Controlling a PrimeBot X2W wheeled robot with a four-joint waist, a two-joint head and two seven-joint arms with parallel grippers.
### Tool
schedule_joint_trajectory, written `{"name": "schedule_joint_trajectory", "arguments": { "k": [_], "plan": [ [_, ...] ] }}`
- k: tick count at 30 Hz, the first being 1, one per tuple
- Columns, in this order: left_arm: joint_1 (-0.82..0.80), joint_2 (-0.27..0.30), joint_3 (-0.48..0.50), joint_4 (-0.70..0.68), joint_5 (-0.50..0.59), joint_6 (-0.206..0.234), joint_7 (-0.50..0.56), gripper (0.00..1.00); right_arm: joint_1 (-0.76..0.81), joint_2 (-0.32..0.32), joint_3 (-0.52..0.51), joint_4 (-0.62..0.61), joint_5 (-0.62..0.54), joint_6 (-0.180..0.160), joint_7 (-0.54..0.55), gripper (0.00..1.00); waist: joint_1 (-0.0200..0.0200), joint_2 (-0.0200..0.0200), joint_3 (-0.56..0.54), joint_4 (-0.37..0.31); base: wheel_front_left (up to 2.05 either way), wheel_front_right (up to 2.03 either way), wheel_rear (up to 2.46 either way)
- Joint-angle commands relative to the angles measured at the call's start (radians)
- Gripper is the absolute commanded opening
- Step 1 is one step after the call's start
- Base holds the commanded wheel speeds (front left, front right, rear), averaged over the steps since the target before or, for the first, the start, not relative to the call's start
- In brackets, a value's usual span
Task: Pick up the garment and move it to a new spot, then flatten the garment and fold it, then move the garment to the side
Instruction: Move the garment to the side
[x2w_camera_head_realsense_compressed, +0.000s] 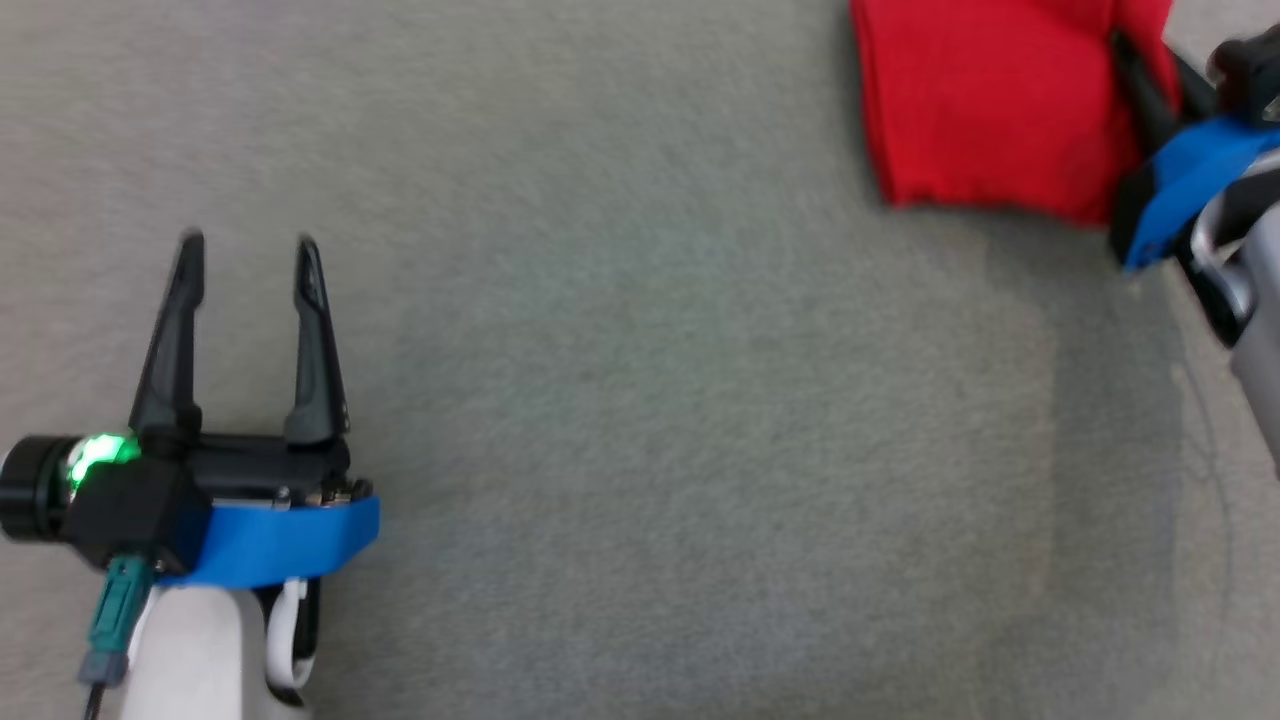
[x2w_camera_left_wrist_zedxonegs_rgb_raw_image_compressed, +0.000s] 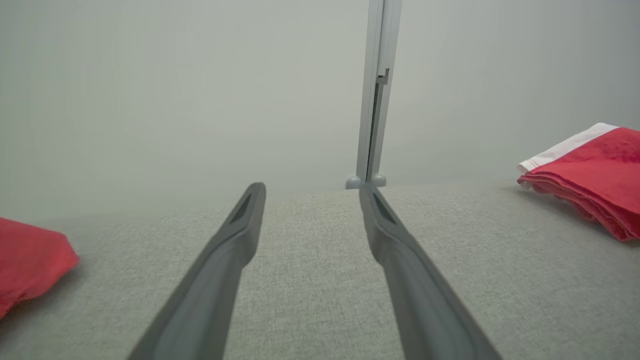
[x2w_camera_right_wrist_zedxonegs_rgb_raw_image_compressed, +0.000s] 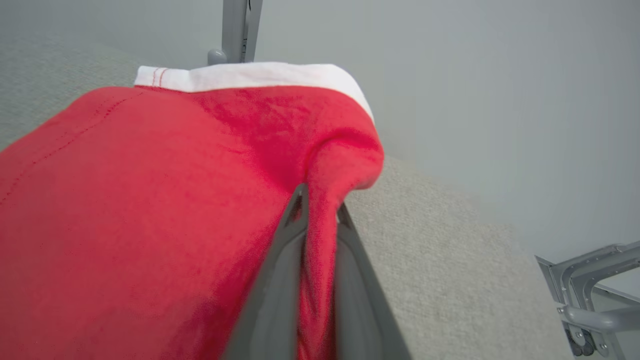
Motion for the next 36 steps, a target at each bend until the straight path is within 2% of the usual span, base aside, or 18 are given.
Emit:
{"name": "schedule_joint_trajectory", "arguments": {
  "k": [1, 7, 12, 16, 24, 25, 26, 36],
  "plan": [
    [-0.016, 0.01, 0.0, -0.01, 0.006, -0.002, -0.003, 1.0, -0.021, -0.011, 0.002, -0.004, 0.014, 0.0, -0.003, 0.0, -0.0001, -0.0002, 0.007, -0.017, 0.0, 0.0, 0.0],
    [-0.037, 0.053, 0.0, -0.07, 0.032, -0.004, -0.003, 1.0, -0.086, -0.069, -0.003, -0.015, 0.071, 0.0, -0.005, 0.0, -0.0001, -0.0002, 0.074, -0.112, 0.0, 0.0, 0.0],
    [-0.053, 0.087, 0.001, -0.11, 0.044, -0.003, -0.003, 1.0, -0.128, -0.09, 0.015, -0.022, 0.1, 0.0, -0.007, 0.0, -0.0001, -0.0002, 0.12, -0.156, 0.0, 0.0, 0.0],
    [-0.056, 0.101, 0.003, -0.128, 0.045, -0.002, -0.003, 1.0, -0.161, -0.088, 0.032, -0.011, 0.109, 0.0, -0.007, 0.0, -0.0001, -0.0002, 0.139, -0.164, 0.0, 0.0, 0.0],
    [-0.061, 0.102, -0.007, -0.161, 0.042, 0.011, -0.003, 1.0, -0.256, -0.103, 0.081, 0.08, 0.076, 0.0, 0.034, 0.0, -0.0001, -0.0002, 0.161, -0.13, 0.0, 0.0, 0.0],
    [-0.059, 0.101, -0.006, -0.164, 0.04, 0.012, -0.003, 1.0, -0.27, -0.102, 0.085, 0.092, 0.067, 0.0, 0.034, 0.24, -0.0001, -0.0002, 0.162, -0.126, 0.0, 0.0, 0.0],
    [-0.056, 0.1, -0.005, -0.167, 0.038, 0.015, -0.003, 1.0, -0.279, -0.099, 0.087, 0.104, 0.065, 0.0, 0.035, 1.0, -0.0001, -0.0002, 0.163, -0.122, 0.0, 0.0, 0.0],
    [-0.024, 0.093, -0.002, -0.146, 0.019, 0.034, -0.003, 1.0, -0.288, -0.081, 0.078, 0.188, 0.048, 0.0, 0.014, 1.0, -0.0001, -0.0002, 0.121, -0.108, 0.0, 0.0, 0.0]
  ]
}}
